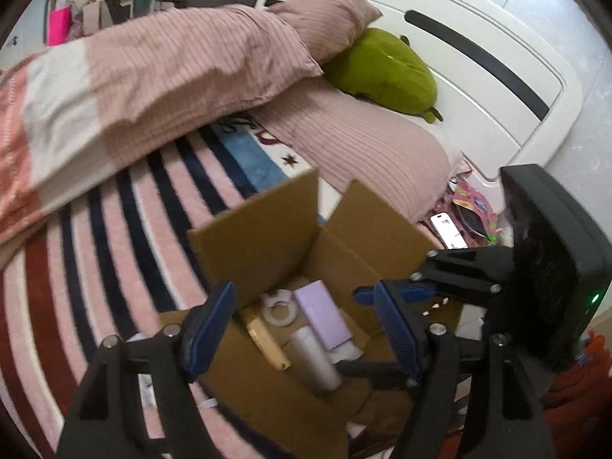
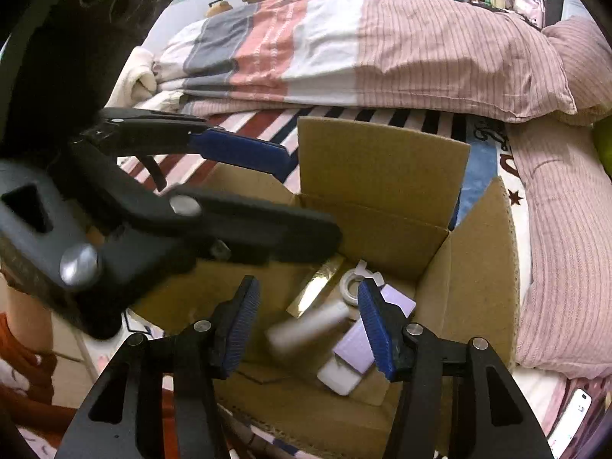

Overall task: Organize rigid objects
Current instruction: 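Lower the soap bar into the cardboard box and release it, then grasp the white cup with the right gripper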

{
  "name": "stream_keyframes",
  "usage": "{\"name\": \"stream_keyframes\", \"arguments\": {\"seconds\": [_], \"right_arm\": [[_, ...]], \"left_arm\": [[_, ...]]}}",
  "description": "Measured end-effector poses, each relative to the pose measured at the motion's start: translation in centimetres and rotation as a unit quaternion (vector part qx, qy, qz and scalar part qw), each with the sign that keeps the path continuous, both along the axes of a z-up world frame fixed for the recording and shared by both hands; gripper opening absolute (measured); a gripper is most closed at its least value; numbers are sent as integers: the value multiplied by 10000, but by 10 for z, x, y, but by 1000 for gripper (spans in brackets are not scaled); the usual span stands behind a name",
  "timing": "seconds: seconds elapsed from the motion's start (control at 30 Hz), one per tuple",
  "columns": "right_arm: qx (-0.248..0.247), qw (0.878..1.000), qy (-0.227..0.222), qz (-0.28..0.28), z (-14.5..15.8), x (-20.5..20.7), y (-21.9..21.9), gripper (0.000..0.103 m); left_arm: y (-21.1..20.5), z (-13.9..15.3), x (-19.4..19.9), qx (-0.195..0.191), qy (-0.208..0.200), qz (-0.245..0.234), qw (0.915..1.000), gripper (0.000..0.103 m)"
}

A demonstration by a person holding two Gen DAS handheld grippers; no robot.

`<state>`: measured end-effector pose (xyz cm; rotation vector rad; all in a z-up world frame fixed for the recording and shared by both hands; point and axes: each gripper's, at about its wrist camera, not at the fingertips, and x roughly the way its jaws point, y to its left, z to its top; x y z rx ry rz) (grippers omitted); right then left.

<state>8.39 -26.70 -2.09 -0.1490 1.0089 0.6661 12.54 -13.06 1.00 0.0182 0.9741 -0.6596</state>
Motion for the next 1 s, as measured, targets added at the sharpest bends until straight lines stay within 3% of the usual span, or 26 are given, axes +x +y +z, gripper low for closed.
{"name": "stream_keyframes", "arguments": {"seconds": [0.17,0.3,0.43,0.57,0.7,0.9,1.0], "right_arm": [[98,9993,-351,127,22,-14,23,50],[405,9955,-640,570,41,-35,71,50],[509,9915,-616,1024,37,-52,125,50],[510,9886,-382,1365,10,-62,166,50],[386,9901,6,1350,-39,-58,197,50],[277,9986,312,325,-112,-11,204,50],[262,9990,321,-147,-133,12,204,50]], "left_arm": [[46,18,-19,-109,-282,319,9990,72],[99,27,-39,67,-614,861,9944,72],[155,18,-60,120,-742,1401,9873,72],[192,-8,-75,188,-722,1727,9821,72],[218,-39,-85,75,-543,1987,9785,72],[239,-70,-102,19,-405,2153,9757,72],[248,-74,-109,-7,-400,2222,9742,72]]}}
